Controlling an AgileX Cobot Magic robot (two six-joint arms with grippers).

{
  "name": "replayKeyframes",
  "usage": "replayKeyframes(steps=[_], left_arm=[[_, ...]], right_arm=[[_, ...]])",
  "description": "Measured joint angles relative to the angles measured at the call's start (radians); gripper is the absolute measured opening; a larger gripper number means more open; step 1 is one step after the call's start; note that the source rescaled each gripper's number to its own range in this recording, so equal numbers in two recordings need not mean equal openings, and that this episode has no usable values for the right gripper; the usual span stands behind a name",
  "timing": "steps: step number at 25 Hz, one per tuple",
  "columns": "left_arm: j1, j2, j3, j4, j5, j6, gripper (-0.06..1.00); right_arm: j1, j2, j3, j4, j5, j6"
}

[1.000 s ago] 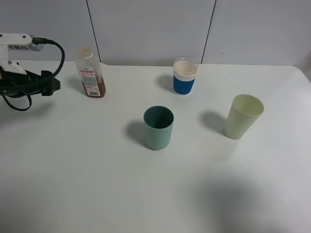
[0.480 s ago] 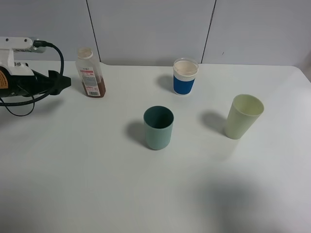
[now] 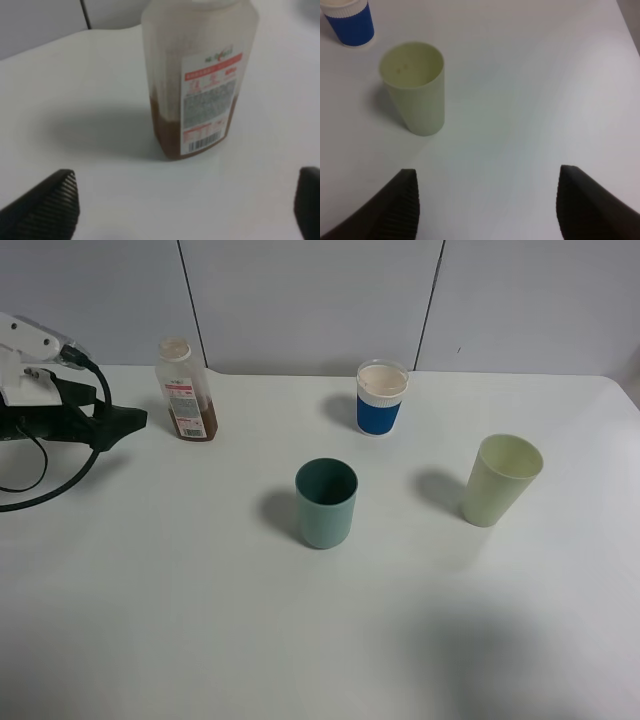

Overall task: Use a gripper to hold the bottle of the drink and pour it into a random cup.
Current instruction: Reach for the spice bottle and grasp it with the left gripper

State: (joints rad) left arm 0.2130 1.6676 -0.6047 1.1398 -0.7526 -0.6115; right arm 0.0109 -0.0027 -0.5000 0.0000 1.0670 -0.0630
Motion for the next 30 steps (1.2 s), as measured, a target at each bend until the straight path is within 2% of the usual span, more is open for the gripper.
replayKeyframes(steps=[7, 14, 19, 30], left_arm=[[0.030, 0.055, -0.104, 0.166, -0.058, 0.000, 0.77], [0.031, 0.163, -0.223, 0.199, -0.105, -0.001, 0.77], [0.031, 0.242, -0.317, 0.274, -0.141, -0.001, 0.77], [0.031, 0.371, -0.430, 0.348, -0.183, -0.001, 0.77]], right_arm=[[0.000, 0.000, 0.000, 0.000, 0.000, 0.000], [0.000, 0.000, 0.000, 0.000, 0.000, 0.000], [0.000, 0.000, 0.000, 0.000, 0.000, 0.000], [0.000, 0.000, 0.000, 0.000, 0.000, 0.000]])
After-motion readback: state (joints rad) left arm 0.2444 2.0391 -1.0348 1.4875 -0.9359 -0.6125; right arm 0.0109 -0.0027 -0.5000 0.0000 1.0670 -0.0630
